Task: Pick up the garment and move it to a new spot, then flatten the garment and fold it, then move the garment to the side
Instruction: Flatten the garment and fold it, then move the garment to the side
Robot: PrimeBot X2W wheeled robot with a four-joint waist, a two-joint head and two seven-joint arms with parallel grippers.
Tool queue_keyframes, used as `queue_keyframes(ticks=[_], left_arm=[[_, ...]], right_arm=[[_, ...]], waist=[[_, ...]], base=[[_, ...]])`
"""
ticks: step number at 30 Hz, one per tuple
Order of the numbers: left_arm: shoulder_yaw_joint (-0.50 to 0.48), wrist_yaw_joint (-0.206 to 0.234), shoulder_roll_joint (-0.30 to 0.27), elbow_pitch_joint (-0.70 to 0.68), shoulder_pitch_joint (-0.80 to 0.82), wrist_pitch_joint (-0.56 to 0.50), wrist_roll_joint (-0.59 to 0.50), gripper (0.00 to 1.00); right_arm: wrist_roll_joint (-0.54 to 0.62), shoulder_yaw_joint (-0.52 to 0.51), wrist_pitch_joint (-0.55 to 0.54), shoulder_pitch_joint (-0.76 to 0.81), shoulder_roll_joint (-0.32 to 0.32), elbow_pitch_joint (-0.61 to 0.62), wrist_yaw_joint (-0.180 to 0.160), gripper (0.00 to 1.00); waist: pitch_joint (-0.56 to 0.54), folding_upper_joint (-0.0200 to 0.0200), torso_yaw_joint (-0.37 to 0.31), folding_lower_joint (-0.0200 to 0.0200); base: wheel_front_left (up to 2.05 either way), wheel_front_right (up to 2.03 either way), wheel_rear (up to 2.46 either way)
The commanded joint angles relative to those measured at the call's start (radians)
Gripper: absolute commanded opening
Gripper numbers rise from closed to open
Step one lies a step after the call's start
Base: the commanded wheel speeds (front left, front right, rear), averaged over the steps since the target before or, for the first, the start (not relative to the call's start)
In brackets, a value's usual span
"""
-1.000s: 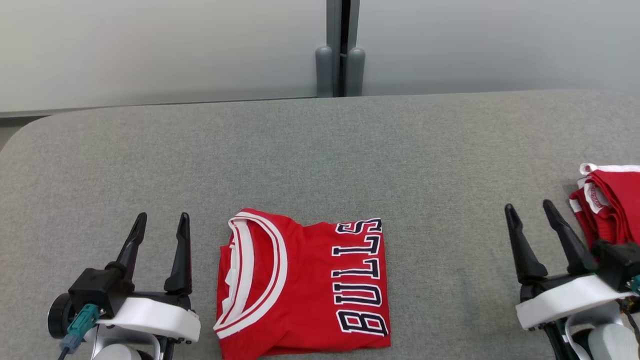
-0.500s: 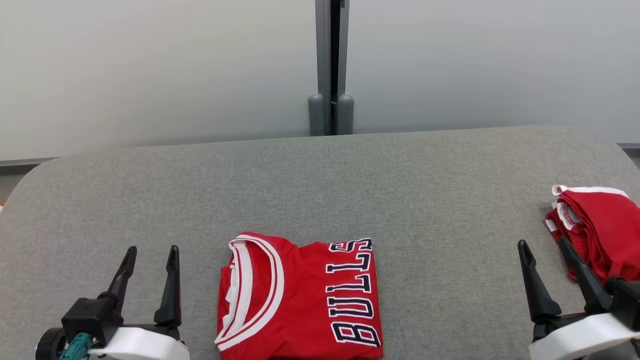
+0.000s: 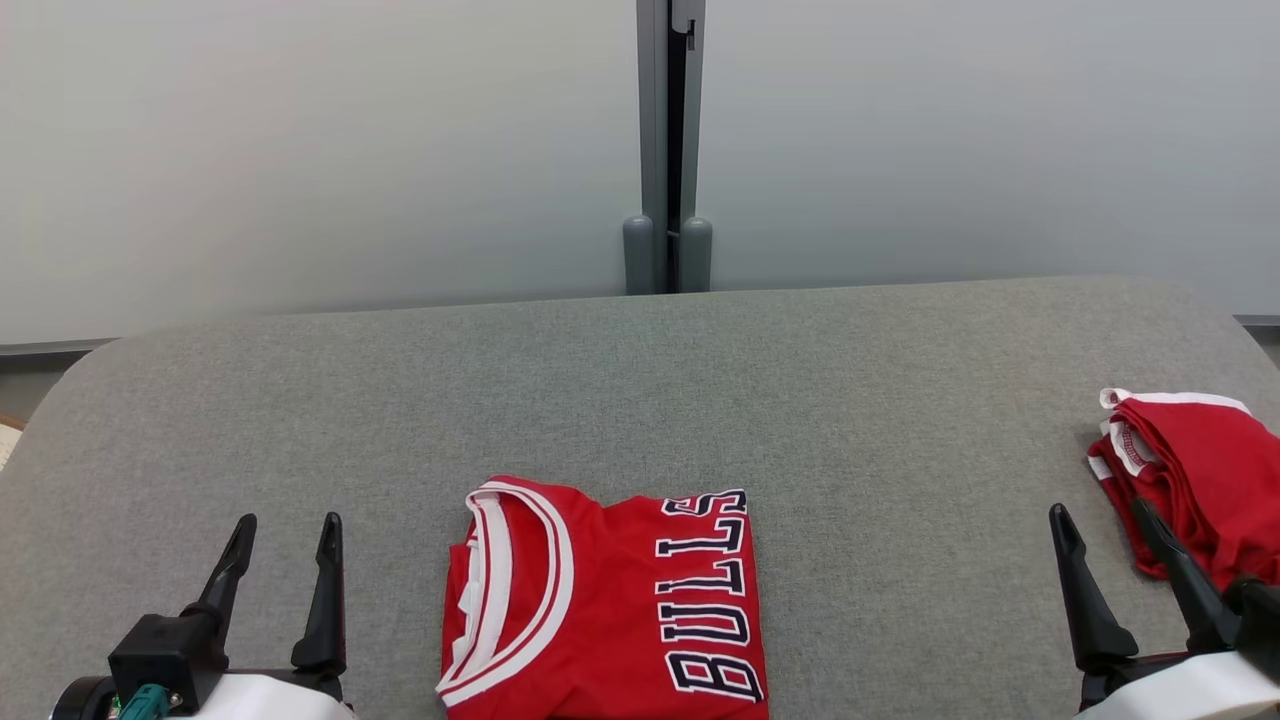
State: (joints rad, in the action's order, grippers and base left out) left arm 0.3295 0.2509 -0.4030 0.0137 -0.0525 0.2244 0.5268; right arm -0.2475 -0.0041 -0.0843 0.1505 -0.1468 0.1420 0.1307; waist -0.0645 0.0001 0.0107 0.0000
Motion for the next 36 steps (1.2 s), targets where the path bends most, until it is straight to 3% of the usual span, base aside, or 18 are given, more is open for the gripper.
queue_keyframes(ticks=[1,21,33,36], left_arm=[[-0.001,0.006,-0.007,-0.004,-0.003,-0.001,-0.006,1.00],[0.007,0.029,-0.007,-0.027,0.000,-0.006,-0.008,1.00],[0.019,0.029,0.035,-0.070,0.097,0.015,-0.033,1.00],[0.026,0.017,0.058,-0.068,0.146,0.027,-0.052,1.00]], right_arm=[[0.002,-0.003,-0.005,0.014,0.002,0.005,0.000,1.00],[0.000,-0.002,-0.023,0.024,-0.013,0.012,0.000,1.00],[-0.017,0.129,-0.048,0.009,-0.033,-0.091,0.000,1.00],[-0.039,0.193,-0.037,-0.020,-0.036,-0.174,0.000,1.00]], waist=[[-0.001,-0.0001,0.000,0.0000],[0.007,-0.0001,0.015,0.0000],[0.103,-0.0001,0.135,0.0000],[0.149,-0.0001,0.192,0.0000]], base=[[0.00,0.00,0.00],[0.00,0.00,0.00],[0.00,0.00,0.00],[0.00,0.00,0.00]])
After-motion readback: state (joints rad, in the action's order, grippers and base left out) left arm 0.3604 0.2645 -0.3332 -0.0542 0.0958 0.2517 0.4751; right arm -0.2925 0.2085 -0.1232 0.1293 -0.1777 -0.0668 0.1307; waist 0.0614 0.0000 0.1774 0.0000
